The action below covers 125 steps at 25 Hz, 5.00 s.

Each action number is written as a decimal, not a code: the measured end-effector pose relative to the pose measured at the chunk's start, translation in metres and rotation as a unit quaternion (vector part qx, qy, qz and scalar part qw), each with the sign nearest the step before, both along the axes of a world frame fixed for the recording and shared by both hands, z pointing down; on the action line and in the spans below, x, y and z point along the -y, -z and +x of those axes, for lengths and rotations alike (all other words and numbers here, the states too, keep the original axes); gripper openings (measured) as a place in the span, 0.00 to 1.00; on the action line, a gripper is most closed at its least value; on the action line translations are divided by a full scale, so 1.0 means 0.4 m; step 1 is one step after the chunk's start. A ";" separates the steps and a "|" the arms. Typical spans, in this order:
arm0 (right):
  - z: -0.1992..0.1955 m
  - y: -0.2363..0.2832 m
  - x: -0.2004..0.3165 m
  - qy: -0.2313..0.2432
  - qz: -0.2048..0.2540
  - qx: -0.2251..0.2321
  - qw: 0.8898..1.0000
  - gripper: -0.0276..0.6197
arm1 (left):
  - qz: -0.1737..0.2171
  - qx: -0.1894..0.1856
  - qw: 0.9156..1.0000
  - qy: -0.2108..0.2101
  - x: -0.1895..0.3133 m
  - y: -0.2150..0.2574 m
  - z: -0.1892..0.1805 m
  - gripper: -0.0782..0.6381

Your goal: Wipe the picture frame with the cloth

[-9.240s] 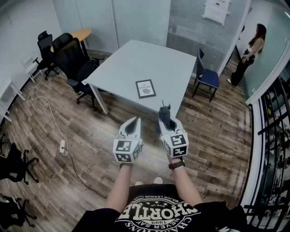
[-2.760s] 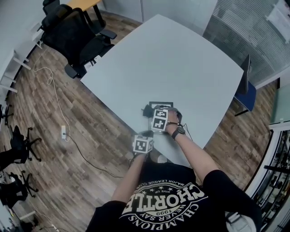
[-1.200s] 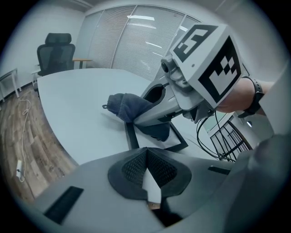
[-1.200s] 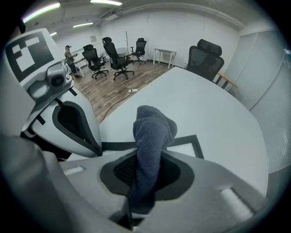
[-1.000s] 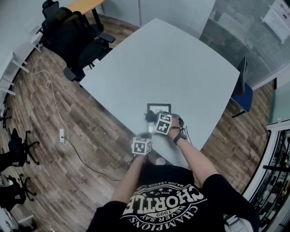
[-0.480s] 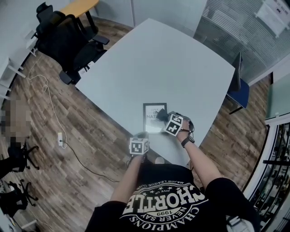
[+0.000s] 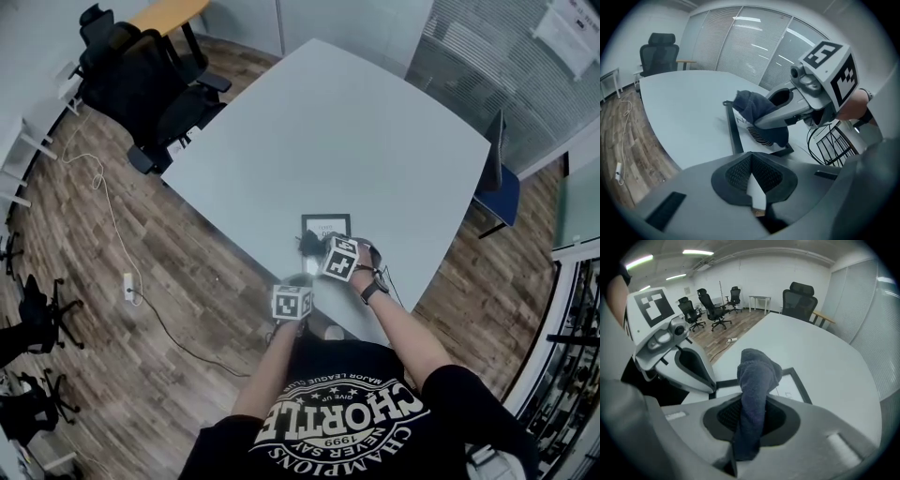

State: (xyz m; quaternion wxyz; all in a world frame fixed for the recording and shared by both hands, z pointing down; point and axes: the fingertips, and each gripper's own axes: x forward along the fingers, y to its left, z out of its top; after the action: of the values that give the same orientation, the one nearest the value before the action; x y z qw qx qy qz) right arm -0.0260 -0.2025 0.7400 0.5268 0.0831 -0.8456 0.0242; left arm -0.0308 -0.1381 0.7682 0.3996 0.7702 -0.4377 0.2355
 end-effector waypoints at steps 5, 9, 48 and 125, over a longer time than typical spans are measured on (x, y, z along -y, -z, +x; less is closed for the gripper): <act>-0.082 -0.039 -0.039 0.050 -0.029 -0.024 0.998 0.16 | -0.004 -0.014 1.000 0.000 -0.005 0.004 0.005 0.12; -0.061 -0.054 -0.038 0.035 -0.034 -0.036 0.998 0.16 | 0.001 -0.010 1.000 -0.004 -0.007 0.001 0.005 0.12; -0.047 -0.055 -0.065 0.069 -0.042 -0.050 0.995 0.16 | -0.001 -0.020 1.000 -0.008 -0.006 0.005 -0.005 0.12; -0.016 -0.042 -0.177 0.067 -0.054 -0.042 0.995 0.16 | 0.007 -0.097 0.980 0.173 -0.053 0.046 -0.188 0.12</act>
State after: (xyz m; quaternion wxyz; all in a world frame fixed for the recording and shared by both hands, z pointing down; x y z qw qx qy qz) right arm -0.0326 -0.1318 0.7567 0.5657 -0.0014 -0.8241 0.0305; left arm -0.1058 -0.1168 0.7498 0.4695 0.7045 -0.5256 0.0840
